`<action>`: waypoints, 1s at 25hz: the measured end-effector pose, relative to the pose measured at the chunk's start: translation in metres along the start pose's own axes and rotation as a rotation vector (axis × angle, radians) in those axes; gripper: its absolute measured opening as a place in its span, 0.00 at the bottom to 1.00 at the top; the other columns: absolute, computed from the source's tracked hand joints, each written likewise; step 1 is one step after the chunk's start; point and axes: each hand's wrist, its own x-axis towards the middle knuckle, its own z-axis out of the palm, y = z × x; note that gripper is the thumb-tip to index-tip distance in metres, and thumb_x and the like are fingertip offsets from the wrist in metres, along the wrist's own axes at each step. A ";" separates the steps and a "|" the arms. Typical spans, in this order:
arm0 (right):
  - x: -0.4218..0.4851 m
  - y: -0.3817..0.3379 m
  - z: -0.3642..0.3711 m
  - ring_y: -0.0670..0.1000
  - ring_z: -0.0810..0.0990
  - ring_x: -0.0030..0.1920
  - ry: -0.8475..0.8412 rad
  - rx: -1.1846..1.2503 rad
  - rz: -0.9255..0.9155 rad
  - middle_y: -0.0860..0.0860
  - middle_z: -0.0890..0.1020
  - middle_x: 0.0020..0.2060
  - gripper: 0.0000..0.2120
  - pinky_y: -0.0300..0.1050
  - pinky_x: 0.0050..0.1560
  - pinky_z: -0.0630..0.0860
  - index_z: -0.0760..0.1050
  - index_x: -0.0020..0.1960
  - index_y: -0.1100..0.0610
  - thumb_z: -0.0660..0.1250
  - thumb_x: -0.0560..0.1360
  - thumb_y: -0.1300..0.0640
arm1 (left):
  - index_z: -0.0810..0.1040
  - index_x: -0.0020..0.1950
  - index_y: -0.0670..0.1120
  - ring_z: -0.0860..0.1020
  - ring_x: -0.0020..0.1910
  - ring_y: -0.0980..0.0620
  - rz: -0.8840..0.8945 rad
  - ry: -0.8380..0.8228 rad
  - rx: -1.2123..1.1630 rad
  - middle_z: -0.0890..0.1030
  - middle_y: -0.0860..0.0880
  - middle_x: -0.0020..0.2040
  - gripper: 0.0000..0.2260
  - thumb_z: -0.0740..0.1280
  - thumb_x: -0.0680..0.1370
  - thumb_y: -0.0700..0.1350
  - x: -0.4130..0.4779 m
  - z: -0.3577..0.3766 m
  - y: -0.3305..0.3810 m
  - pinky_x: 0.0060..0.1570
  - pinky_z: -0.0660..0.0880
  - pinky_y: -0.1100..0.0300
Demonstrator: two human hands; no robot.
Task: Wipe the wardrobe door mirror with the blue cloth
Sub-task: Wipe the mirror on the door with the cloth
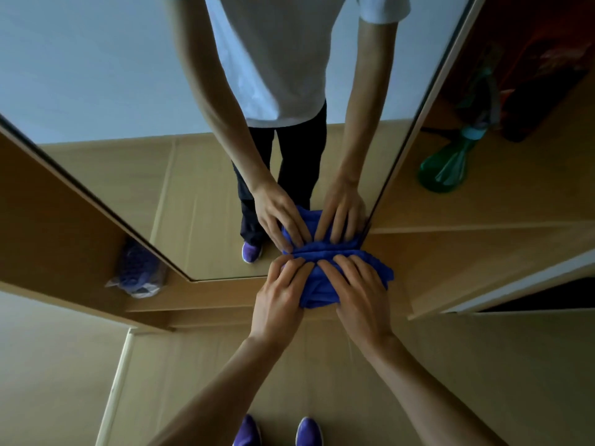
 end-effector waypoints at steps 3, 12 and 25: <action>-0.013 -0.001 0.027 0.56 0.79 0.61 -0.080 0.019 0.026 0.53 0.82 0.60 0.22 0.52 0.61 0.76 0.79 0.65 0.53 0.67 0.71 0.62 | 0.82 0.61 0.40 0.79 0.61 0.42 -0.025 -0.047 0.047 0.82 0.47 0.58 0.20 0.75 0.70 0.31 -0.009 0.022 -0.013 0.35 0.83 0.51; -0.012 -0.013 0.028 0.53 0.82 0.58 -0.355 0.128 0.177 0.49 0.83 0.56 0.28 0.49 0.60 0.79 0.79 0.64 0.53 0.78 0.65 0.63 | 0.78 0.68 0.47 0.77 0.65 0.49 -0.221 -0.214 0.097 0.80 0.52 0.63 0.22 0.70 0.75 0.35 -0.013 0.032 -0.008 0.41 0.81 0.55; 0.035 -0.034 -0.129 0.49 0.75 0.62 -0.205 0.183 0.059 0.44 0.76 0.64 0.33 0.44 0.57 0.77 0.66 0.74 0.48 0.73 0.72 0.54 | 0.79 0.66 0.44 0.76 0.63 0.46 0.022 0.090 -0.072 0.79 0.48 0.64 0.25 0.71 0.70 0.34 0.008 -0.110 0.058 0.59 0.77 0.50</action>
